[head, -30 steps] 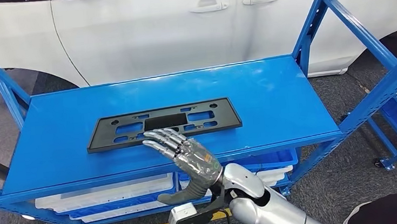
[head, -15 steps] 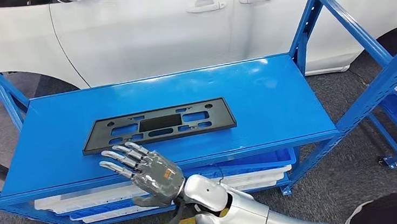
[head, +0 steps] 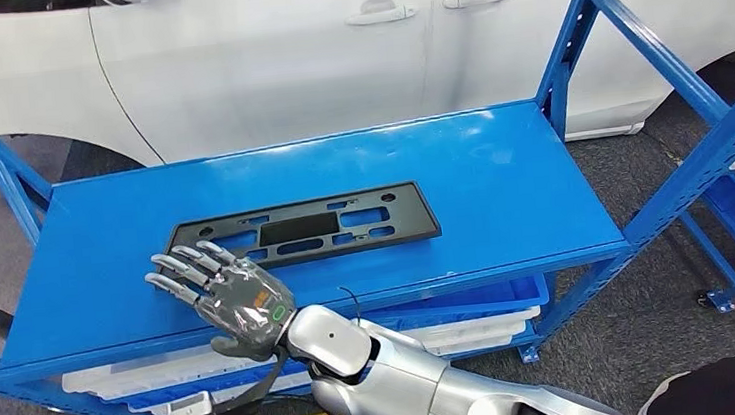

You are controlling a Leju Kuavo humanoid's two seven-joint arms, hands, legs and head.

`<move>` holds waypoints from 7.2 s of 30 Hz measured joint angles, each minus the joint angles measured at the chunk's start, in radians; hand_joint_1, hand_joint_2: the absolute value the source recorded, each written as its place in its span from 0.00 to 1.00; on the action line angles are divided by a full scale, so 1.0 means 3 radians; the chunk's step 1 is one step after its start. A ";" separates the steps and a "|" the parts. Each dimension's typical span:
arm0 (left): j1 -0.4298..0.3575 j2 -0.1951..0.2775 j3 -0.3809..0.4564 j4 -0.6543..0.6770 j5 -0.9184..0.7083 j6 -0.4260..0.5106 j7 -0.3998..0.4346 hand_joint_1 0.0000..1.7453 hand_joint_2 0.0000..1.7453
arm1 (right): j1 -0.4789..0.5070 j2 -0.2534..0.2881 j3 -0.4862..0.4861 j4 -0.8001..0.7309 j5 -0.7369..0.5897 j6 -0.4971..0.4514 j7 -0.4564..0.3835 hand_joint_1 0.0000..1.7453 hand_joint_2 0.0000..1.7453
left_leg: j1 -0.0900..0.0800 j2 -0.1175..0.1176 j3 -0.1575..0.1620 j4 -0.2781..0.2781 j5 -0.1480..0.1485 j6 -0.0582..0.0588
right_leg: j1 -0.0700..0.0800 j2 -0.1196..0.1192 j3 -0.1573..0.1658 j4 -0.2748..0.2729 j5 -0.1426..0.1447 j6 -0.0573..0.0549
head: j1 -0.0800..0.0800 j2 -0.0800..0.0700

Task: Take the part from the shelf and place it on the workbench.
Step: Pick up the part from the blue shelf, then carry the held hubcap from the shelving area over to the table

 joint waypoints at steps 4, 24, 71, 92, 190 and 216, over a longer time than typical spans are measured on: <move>0.0004 0.0002 -0.0011 0.0000 -0.0016 -0.0001 0.0002 0.00 0.00 | -0.0037 0.0018 0.0003 0.0060 0.0033 0.0004 0.0085 0.00 1.00 | 0.0002 -0.0001 -0.0001 -0.0005 0.0005 0.0022 | -0.0001 0.0000 0.0000 0.0000 -0.0001 0.0016 | 0.0000 0.0000; -0.0006 0.0063 -0.0130 0.0008 -0.0141 -0.0058 0.0003 0.00 0.00 | -0.0316 0.0112 0.0147 0.1332 -0.0007 -0.0008 0.0612 0.00 1.00 | 0.0012 0.0011 -0.0318 0.0654 -0.0212 -0.0073 | -0.0018 -0.0026 0.0025 -0.0090 0.0065 -0.0067 | 0.0009 0.0000; -0.0092 0.0093 -0.0214 0.0010 -0.0201 -0.0066 0.0050 0.00 0.00 | -0.0313 0.0144 0.0178 0.1608 -0.0101 -0.0040 0.0760 0.00 1.00 | 0.0008 -0.0003 0.0049 -0.0037 -0.0003 0.0093 | -0.0024 -0.0014 -0.0295 0.0465 -0.0055 0.0068 | 0.0080 0.0000; -0.0066 0.0100 -0.0216 0.0013 -0.0199 -0.0058 0.0044 0.00 0.00 | -0.0351 0.0162 0.0162 0.1617 -0.0261 -0.0189 0.0794 0.00 1.00 | 0.0001 0.0008 -0.0082 0.0002 0.0066 0.0038 | 0.0005 -0.0004 0.0034 0.0001 -0.0056 0.0019 | 0.0063 0.0001; -0.0030 0.0154 0.0103 0.0014 0.0394 0.0287 -0.0638 0.00 1.00 | 0.0936 -0.0823 -0.2115 -0.3200 -0.4974 0.3159 -0.1215 1.00 1.00 | -0.0009 0.0016 -0.0126 -0.0016 0.0133 0.0146 | -0.0044 -0.0005 -0.0374 0.0898 -0.0551 0.0146 | 0.0096 0.0000; 0.0013 0.0024 0.0107 0.0014 0.0201 0.0529 0.0236 0.00 1.00 | 0.0712 -0.1109 -0.2149 -0.3205 -0.5143 0.3396 -0.1051 1.00 1.00 | -0.0014 0.0012 0.0229 -0.0023 -0.0175 0.0096 | -0.0027 -0.0028 -0.0258 0.0061 0.0201 0.0104 | 0.0086 0.0000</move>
